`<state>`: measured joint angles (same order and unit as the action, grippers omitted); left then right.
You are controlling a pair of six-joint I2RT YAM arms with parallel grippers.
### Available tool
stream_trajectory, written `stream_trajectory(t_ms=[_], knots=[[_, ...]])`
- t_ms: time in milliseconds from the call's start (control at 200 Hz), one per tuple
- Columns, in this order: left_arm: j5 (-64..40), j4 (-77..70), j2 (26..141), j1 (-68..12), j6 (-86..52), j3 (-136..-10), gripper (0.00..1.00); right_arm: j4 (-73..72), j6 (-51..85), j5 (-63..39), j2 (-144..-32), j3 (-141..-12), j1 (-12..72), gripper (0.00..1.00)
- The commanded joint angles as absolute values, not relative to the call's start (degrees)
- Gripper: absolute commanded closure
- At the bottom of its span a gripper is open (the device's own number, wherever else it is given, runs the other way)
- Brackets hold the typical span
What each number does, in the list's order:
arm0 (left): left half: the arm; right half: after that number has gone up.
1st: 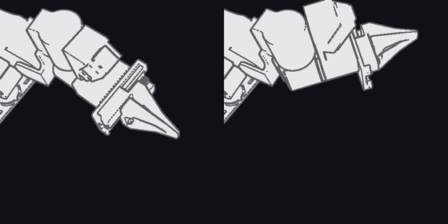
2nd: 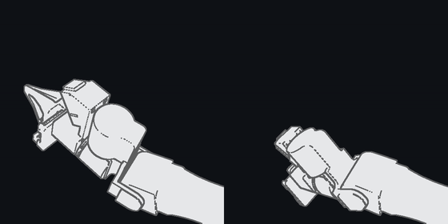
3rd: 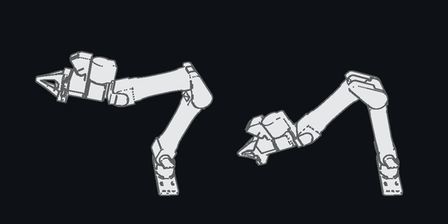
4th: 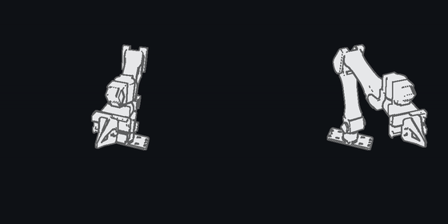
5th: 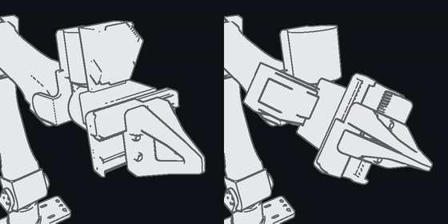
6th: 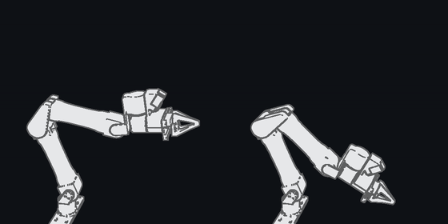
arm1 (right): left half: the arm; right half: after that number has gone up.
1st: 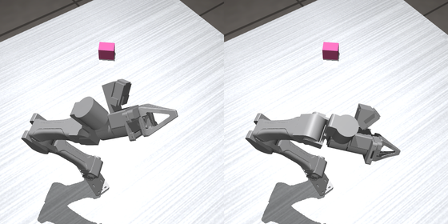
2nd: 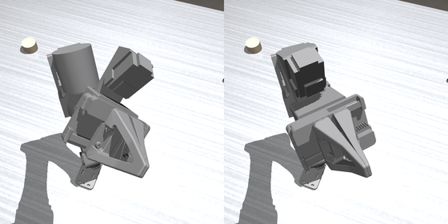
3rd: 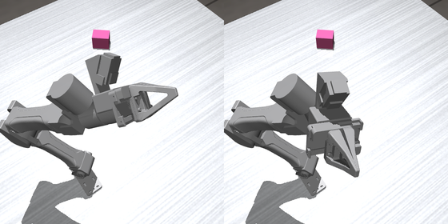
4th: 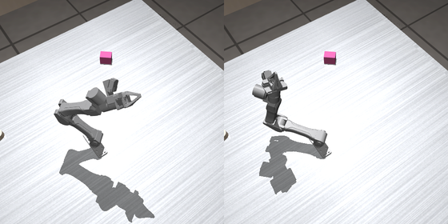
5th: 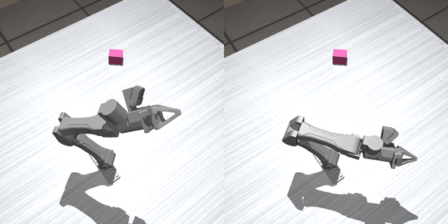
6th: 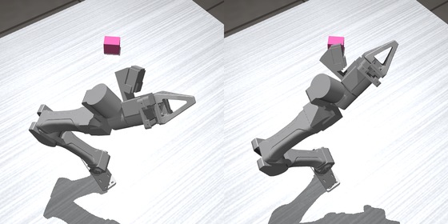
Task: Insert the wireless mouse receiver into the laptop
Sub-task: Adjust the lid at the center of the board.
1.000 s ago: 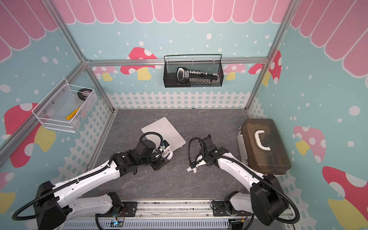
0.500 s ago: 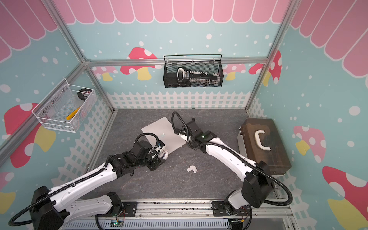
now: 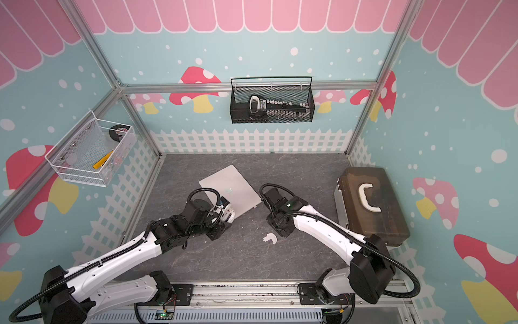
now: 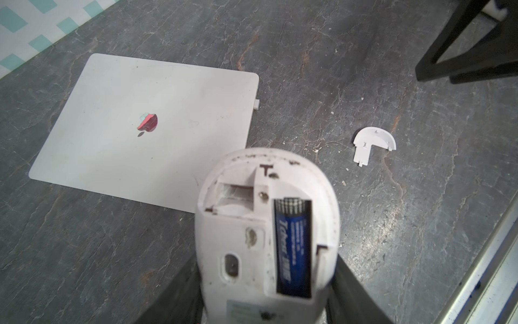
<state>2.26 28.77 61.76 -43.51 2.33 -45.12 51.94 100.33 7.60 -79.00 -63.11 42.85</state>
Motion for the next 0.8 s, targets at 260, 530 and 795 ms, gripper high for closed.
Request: stream_trajectory(t_ms=[260,530,795], knots=[[6.48,27.86,61.06,-44.95,2.46,-44.73,0.46,49.9,125.87,13.79,-85.82,-68.51,44.51,0.38],[6.54,27.91,61.12,-45.62,2.29,-44.47,0.46,47.57,123.82,8.35,-87.35,-61.68,46.38,0.34],[6.11,27.85,61.99,-45.7,2.3,-44.46,0.46,37.05,127.13,4.52,-89.52,-54.68,49.72,0.29]])
